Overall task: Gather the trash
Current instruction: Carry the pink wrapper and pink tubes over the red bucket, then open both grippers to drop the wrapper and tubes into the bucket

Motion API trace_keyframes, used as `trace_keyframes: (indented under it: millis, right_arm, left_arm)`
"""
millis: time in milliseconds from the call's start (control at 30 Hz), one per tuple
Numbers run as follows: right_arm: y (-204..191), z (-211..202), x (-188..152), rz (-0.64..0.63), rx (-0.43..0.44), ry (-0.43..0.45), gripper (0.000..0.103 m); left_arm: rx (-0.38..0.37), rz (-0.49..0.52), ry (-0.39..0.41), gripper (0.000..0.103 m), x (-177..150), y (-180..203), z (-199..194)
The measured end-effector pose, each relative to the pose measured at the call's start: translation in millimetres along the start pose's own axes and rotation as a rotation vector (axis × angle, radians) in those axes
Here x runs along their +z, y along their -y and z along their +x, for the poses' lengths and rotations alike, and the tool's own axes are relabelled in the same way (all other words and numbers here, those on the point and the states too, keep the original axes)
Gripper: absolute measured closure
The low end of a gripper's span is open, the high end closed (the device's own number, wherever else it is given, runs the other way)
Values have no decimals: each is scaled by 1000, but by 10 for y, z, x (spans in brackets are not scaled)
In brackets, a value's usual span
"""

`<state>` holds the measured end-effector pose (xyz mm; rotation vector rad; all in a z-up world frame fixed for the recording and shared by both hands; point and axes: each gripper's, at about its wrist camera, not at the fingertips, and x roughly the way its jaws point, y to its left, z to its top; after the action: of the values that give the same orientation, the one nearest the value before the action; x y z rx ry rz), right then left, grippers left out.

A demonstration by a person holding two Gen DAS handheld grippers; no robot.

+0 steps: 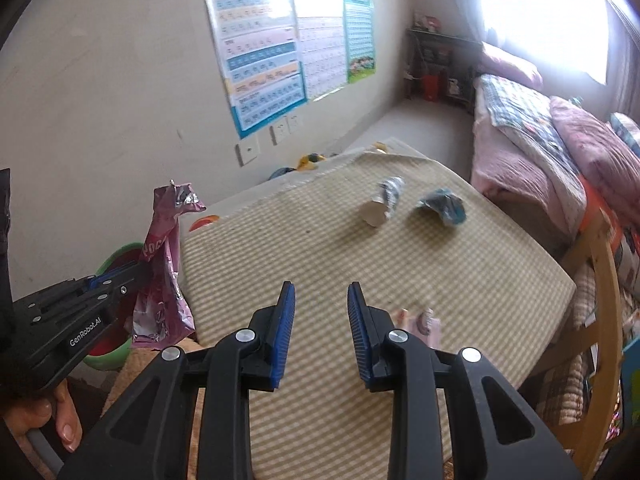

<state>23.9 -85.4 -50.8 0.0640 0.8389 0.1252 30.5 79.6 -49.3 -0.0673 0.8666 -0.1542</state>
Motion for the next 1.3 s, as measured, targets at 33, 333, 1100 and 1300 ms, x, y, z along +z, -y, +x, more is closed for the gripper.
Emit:
trace_keyframes:
  millis: [33, 333, 1100, 1300]
  right_arm:
    - [-67, 19, 28, -6, 27, -4, 77]
    - [-790, 285, 301, -47, 264, -67, 77]
    - [1141, 1147, -480, 291, -242, -419, 36]
    - [1111, 1203, -526, 344, -183, -433, 70]
  left_arm:
    - [10, -9, 5, 92, -1, -66, -14]
    - [176, -171, 15, 92, -127, -1012, -139]
    - [145, -335, -78, 92, -468, -1781, 67]
    - [138, -375, -91, 92, -521, -1869, 93]
